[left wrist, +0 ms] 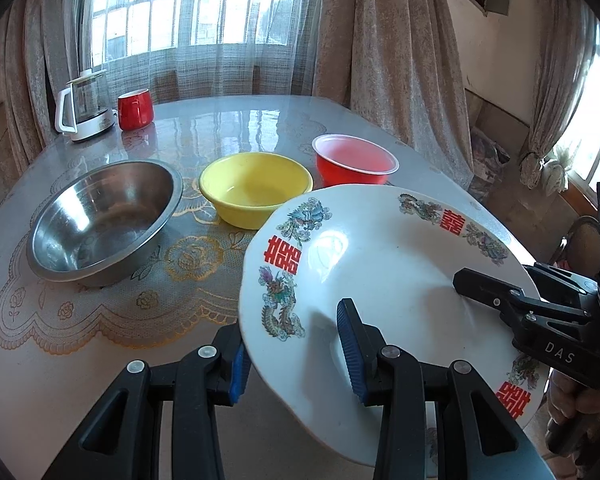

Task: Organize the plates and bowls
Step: 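Lift the large plate with the right gripper and carry it onto the stack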

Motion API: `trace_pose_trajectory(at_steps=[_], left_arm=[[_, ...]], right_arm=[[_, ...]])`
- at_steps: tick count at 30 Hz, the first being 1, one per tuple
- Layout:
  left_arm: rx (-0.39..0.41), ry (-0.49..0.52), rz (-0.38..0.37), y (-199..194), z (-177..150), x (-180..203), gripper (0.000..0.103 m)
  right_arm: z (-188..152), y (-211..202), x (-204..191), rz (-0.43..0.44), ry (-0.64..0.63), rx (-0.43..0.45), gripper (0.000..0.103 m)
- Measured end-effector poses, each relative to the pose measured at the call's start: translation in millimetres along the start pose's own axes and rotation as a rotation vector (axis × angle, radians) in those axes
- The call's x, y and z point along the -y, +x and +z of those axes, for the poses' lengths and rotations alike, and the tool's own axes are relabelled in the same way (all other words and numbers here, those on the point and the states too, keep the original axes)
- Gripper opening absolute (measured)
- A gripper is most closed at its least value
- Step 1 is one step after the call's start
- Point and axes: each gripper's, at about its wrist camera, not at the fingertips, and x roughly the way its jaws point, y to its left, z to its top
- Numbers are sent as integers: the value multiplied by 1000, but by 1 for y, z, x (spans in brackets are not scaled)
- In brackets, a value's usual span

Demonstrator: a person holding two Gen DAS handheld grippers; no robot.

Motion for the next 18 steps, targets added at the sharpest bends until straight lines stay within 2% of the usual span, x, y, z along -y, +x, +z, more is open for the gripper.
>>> trace_pose_trajectory(at_steps=[18], left_arm=[[-51,16,13,24,-8,7,40]], right_arm=[[-11,15,14,-64,11,-35,34]])
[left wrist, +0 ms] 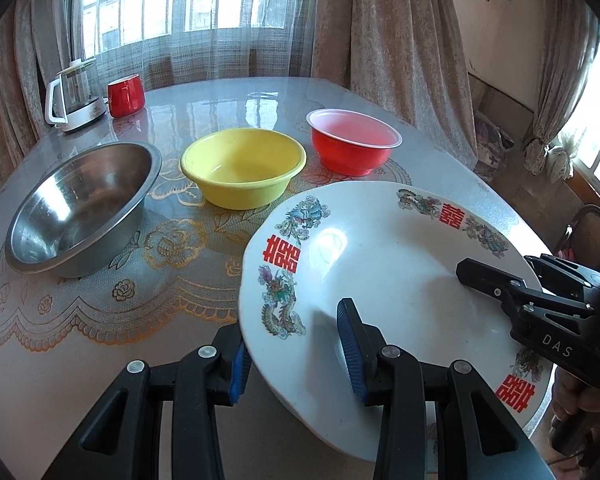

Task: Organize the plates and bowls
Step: 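Lift the large plate with the right gripper and carry it onto the stack, then lower the large plate onto the stack and open the right gripper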

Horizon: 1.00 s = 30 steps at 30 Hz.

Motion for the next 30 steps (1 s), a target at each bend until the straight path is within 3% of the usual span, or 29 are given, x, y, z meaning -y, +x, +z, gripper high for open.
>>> trace_pose_trajectory(at_steps=[14,30], left_arm=[[7,8,40,-4,-7,4,41],[36,-41,31,-29,-19,-4,45]], right_arm=[[-6,-3,3,-1,31,-8,36],[-17,-22,12,25,133,16,39]])
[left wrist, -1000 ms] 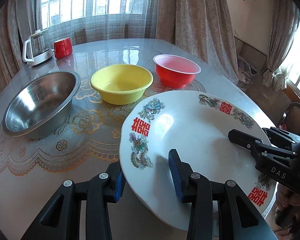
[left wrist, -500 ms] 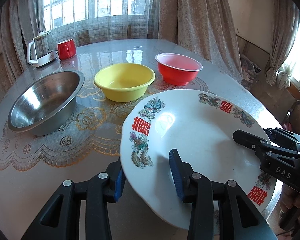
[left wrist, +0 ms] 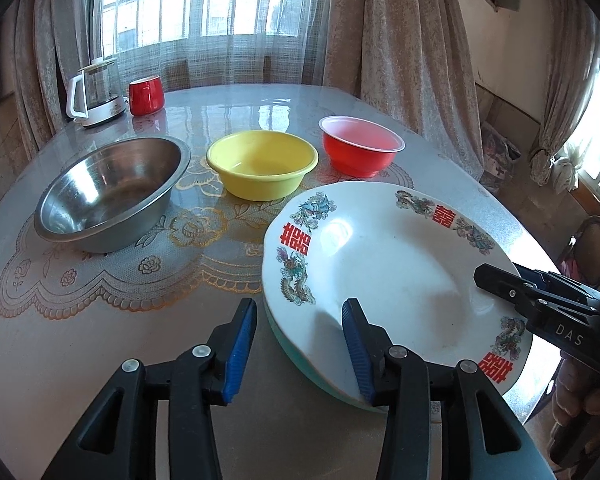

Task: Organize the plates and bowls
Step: 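Lower the large plate onto the stack and open the right gripper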

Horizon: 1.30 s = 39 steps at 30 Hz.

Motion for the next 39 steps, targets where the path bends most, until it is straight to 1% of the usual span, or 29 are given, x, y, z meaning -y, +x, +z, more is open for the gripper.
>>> trace_pose_trajectory(at_steps=[4,9,11,13,16,20,24,28,32,35,39], left_arm=[[18,9,13,-5,-4,3,46],[15,21,28,-2,-4,7,45],[15,28,33,1,-4,8,45],[14,28,39,3,-4,9,46],[10,22,33,4,-3,8,46],[10,17,37,5,-3,6,47],[5,5,41,1,-3,4,50],[9,-9,57,-6,-3,2,52],[17,-5,83,-13,-4,0,55],[12,-25,76,-17,-5,-5,57],[19,-34,88,-22,-7,-8,57]], right_arm=[[-3,-4,2,5,20,11,39],[-5,-5,-3,-40,-17,51,38],[-4,-5,-6,-51,-36,57,33],[-4,-4,-10,-77,-60,67,32],[-3,-1,-12,-67,-61,51,32],[-2,1,-11,-88,-56,51,32],[-2,2,-11,-83,-46,45,36],[-3,1,-6,-69,-4,32,41],[-3,-1,-5,-68,14,27,43],[-3,-2,-4,-65,30,25,44],[-2,-3,-3,-64,54,27,46]])
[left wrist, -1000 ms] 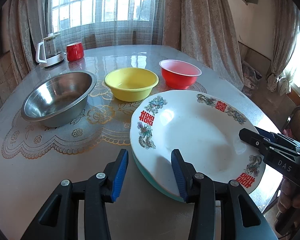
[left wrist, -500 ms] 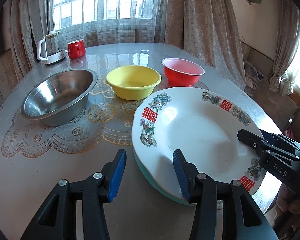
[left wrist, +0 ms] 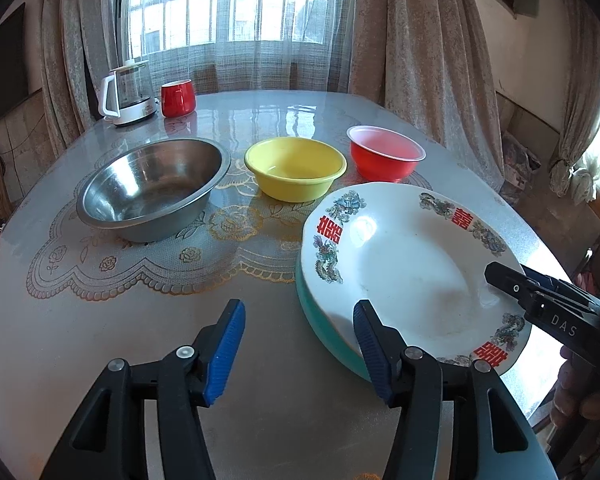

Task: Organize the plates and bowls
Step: 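Lower the large plate onto the stack and open the right gripper, then move the right gripper from the plate stack to the steel basin rim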

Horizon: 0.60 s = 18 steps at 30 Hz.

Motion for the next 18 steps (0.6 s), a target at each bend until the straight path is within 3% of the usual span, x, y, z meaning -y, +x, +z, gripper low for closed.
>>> trace_pose_trajectory(at_steps=[7,18], left_arm=[[11,-1,41,-9,-4,-9,60],[-42,-89,77,-4,-18,-42,60]], right_arm=[[5,-7,4,-24,43,23,46],[17,-17,2,-35,69,60,47]])
